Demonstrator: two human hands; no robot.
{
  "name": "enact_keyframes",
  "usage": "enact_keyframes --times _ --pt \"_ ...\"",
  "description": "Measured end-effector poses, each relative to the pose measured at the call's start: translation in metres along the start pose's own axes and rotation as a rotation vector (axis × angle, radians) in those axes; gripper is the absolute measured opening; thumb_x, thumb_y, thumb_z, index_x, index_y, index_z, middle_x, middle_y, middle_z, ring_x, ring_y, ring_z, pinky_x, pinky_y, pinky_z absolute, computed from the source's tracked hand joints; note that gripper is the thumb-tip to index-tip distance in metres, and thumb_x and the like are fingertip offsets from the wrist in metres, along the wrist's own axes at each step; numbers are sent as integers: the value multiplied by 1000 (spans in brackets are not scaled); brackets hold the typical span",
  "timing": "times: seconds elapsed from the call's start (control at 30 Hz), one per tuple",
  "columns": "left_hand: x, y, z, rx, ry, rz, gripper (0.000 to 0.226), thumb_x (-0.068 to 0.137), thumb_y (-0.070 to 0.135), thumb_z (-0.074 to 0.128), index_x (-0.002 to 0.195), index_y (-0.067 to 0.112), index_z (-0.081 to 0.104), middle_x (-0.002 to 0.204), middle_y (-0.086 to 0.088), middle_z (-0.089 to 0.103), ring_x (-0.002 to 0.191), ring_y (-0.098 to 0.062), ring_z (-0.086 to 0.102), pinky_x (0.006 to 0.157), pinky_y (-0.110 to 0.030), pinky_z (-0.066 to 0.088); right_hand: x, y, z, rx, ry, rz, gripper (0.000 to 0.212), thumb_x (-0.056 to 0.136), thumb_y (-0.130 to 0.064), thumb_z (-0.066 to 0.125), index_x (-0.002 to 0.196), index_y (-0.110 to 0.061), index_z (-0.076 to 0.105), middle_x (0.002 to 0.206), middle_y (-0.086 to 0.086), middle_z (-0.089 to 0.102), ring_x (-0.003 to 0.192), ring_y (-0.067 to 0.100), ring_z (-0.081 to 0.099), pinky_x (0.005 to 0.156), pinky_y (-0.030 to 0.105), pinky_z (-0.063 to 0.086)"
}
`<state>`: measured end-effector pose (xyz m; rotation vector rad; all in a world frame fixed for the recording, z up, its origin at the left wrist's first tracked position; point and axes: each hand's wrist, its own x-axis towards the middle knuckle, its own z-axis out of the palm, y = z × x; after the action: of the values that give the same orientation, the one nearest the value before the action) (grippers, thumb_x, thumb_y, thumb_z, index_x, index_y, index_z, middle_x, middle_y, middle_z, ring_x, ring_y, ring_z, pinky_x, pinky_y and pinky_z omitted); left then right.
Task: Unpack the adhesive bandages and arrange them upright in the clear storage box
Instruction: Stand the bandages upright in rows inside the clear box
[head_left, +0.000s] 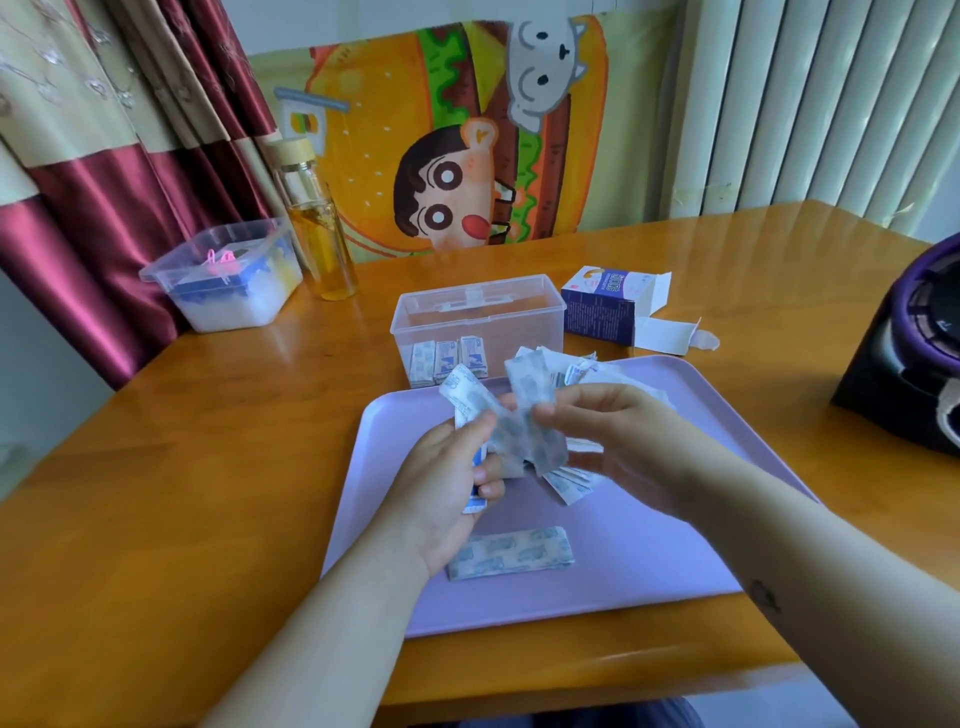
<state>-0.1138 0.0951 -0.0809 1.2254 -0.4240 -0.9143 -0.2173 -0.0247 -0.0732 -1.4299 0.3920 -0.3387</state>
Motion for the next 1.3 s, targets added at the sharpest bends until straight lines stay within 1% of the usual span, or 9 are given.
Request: enact_keyframes --times 0.17,0.27,0.33,0.5,0.6,0.83,0.93,1.03,1.3 --pt "-3 -3 0 279 46 134 14 95 13 50 91 17 63 53 11 37 48 -7 27 49 -21 25 3 6 10 -100 23 -11 17 82 -10 67 66 -17 67 65 0 66 61 11 58 58 19 49" --pt "-3 2 -6 300 172 186 15 94 12 52 84 21 61 52 13 42 43 -5 31 47 -21 25 0 3 4 -334 64 -47 7 78 -19 73 82 -20 68 60 -6 62 54 6 52 52 14 38" --pt "-1 8 -14 195 272 218 15 94 11 52 91 22 61 68 5 45 42 -5 25 45 -19 21 -2 1 -2 -577 13 -44 21 76 -27 76 95 -23 68 57 -12 58 54 2 48 53 14 35" --pt "1 13 -21 91 332 217 20 93 4 48 95 20 61 77 4 54 42 -6 22 40 -15 22 -8 6 15 -943 -227 -3 17 73 -33 78 86 -27 70 76 -12 66 74 4 59 72 21 47" --pt "-1 10 -19 127 297 205 19 93 5 49 99 18 61 80 3 55 44 -7 23 40 -15 22 -6 14 20 -1088 -139 -87 30 72 -40 77 98 -26 70 86 -16 66 79 3 58 71 15 44" --pt "-1 7 -14 80 238 165 22 95 5 46 92 20 62 75 1 54 45 -6 23 41 -15 22 12 12 -41 -1251 503 -186 44 79 -33 72 120 -22 60 117 3 59 109 25 49 90 36 41" --pt "-1 5 -7 81 207 162 23 95 4 46 91 19 63 73 1 54 46 -7 23 41 -16 22 17 17 -61 -1226 504 -63 52 78 -32 72 126 -21 55 117 3 58 112 26 49 91 37 42" --pt "-1 6 -2 66 193 156 23 94 3 47 92 19 64 73 2 54 47 -8 22 42 -16 22 21 19 -67 -1127 477 -18 48 77 -28 73 122 -18 58 105 -2 60 90 16 53 79 33 47" --pt "-1 10 -5 54 179 150 22 94 4 48 94 19 63 74 2 54 42 -4 27 41 -14 25 29 14 -77 -954 462 21 11 75 -18 74 79 -13 65 79 1 64 71 17 52 54 23 37"
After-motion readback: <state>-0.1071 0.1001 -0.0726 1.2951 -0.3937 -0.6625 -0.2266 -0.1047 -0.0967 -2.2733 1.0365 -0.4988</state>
